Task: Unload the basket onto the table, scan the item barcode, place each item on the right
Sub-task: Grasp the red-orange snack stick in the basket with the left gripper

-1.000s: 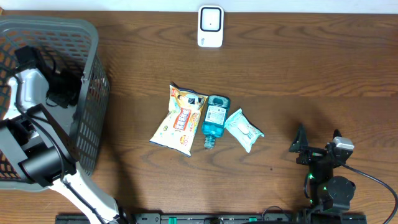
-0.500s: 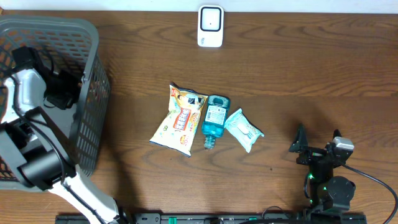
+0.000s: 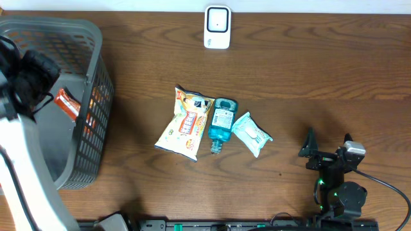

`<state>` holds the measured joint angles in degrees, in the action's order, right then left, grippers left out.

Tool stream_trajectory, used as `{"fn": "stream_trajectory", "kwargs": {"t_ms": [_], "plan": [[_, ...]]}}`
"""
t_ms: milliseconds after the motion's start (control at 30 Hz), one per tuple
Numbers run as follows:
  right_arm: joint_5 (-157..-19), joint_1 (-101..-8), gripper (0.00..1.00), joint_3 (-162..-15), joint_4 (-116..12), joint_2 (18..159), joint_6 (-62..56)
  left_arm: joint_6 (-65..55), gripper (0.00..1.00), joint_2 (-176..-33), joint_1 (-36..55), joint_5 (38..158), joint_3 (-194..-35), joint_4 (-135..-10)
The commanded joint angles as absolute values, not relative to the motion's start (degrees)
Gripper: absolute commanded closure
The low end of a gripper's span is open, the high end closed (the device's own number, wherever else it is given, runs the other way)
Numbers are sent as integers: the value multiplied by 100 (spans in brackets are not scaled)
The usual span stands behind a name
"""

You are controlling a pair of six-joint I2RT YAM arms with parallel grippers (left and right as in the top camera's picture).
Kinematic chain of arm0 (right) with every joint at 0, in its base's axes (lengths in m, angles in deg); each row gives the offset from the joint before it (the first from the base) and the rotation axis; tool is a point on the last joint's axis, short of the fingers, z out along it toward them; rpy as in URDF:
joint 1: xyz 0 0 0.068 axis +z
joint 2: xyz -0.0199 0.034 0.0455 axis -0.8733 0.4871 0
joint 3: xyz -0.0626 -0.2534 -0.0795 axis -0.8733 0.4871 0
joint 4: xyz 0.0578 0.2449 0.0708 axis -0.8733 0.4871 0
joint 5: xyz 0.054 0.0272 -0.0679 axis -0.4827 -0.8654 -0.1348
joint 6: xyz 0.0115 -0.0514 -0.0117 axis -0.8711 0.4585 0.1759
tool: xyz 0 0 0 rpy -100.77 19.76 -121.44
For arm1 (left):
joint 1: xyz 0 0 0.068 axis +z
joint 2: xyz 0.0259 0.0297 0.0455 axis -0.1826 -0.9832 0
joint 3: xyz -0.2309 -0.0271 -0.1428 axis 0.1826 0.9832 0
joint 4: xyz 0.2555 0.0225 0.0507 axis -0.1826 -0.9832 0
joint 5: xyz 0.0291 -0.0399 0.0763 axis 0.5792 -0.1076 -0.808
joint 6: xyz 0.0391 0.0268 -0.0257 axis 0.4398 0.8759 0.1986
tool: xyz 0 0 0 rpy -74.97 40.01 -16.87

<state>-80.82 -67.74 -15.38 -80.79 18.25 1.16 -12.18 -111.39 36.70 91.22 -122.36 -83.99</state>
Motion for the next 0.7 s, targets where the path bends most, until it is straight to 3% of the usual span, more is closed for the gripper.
{"fn": "stream_trajectory", "kwargs": {"t_ms": [0,100,133,200,267,400,667], "plan": [[-8031,-6805,1,-1529,-8066,1805,180,-1080,93,-10503,3237,8698,-12284,-8268],[-8033,-6805,1,-1529,-8066,1805,180,-1083,88,-10140,2900,7429,-12284,-8307],[-8033,-6803,1,-1529,-8066,1805,180,-1083,73,-10107,2844,6991,-12284,-8375],[-8033,-6803,1,-1529,-8066,1805,180,-1083,33,-10171,2839,6493,-12267,-8567],[-8033,-6805,1,-1529,-8064,1805,180,-1080,12,-10350,2894,6205,-12216,-8817],[-8031,-6803,1,-1529,-8066,1805,180,-851,5,-11222,3246,5988,-12124,-9177],[-8031,-6805,1,-1529,-8066,1805,180,-259,5,-12490,3794,5263,-12124,-9269]]}}
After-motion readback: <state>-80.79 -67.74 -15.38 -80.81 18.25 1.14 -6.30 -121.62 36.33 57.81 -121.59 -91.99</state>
